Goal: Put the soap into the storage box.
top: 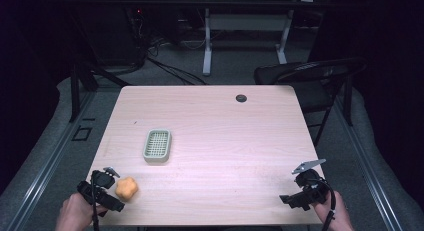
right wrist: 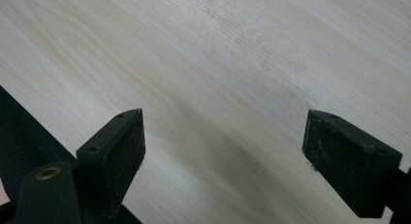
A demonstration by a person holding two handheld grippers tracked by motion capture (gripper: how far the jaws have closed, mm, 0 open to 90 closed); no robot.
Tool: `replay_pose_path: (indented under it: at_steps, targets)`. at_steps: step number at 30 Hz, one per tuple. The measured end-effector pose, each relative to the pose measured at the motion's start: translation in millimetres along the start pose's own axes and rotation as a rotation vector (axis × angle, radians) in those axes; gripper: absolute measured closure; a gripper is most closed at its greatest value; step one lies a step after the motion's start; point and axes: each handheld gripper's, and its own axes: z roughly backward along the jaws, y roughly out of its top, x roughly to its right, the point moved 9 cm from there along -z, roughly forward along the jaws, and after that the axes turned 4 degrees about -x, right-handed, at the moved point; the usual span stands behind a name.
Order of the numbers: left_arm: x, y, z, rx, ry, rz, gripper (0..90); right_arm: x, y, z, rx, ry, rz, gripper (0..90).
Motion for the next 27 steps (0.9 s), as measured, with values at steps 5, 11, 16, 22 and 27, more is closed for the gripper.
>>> replay_pose_path:
  at_steps: [5, 11, 16, 22, 27]
  targets:
    - [-1.7, 0.4, 2.1, -0.007, 0.005, -0.013, 0.2, -3.6, 0.4, -0.7, -0.003, 0.008, 0.007, 15.2]
    - [-5.2, 3.4, 6.8, 0.003, 0.005, -0.017, 0.2, -4.3, 0.5, -2.0, -0.006, 0.004, 0.013, 15.2]
    - [-5.0, 9.6, 12.2, 0.01, 0.004, -0.032, 0.1, -5.9, 0.7, -2.6, -0.016, 0.012, 0.028, 15.2]
    - [-4.4, 23.1, 15.6, 0.021, 0.006, -0.056, 0.0, -7.4, 0.9, -3.7, -0.023, 0.015, 0.028, 15.2]
    - [0.4, 31.8, 13.8, 0.017, -0.006, -0.084, 0.0, -7.9, 0.8, -4.9, -0.023, 0.02, 0.03, 15.2]
